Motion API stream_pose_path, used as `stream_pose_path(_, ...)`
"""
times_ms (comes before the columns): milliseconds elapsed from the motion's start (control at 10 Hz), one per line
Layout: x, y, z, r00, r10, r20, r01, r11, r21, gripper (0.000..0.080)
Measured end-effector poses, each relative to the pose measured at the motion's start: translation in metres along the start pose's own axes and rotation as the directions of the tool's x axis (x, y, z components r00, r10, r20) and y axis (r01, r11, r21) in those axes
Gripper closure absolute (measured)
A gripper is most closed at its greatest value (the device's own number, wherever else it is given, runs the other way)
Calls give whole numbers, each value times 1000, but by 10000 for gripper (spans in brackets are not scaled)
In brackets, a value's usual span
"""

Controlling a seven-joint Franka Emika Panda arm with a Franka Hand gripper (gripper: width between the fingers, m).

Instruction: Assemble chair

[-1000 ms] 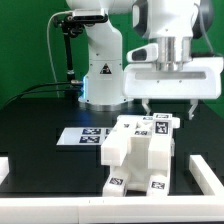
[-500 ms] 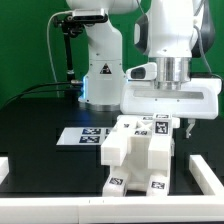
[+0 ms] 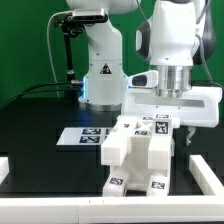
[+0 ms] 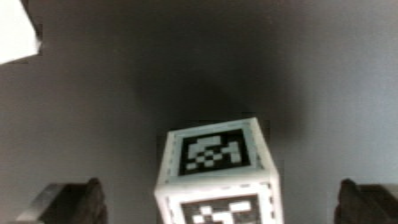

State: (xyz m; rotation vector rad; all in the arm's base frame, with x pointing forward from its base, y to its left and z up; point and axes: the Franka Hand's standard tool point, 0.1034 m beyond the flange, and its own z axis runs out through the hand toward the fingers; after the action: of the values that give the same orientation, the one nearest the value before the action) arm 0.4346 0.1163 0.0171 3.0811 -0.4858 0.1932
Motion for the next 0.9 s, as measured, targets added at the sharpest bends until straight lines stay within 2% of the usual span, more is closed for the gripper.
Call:
stream_pose_path(400,-1,2,3,1000,1,2,-1,1000,-4,151)
stream_pose_path(500,-1,2,3,1000,1,2,-1,1000,-4,259)
stream_pose_path(600,-1,2,3,1000,1,2,-1,1000,-4,259)
stream_pose_path(700,-1,2,3,1000,1,2,-1,1000,-4,440)
stream_pose_path(800,-1,2,3,1000,1,1,-1,1000,-4,517)
stream_pose_path(900,-1,2,3,1000,1,1,-1,1000,-4,517)
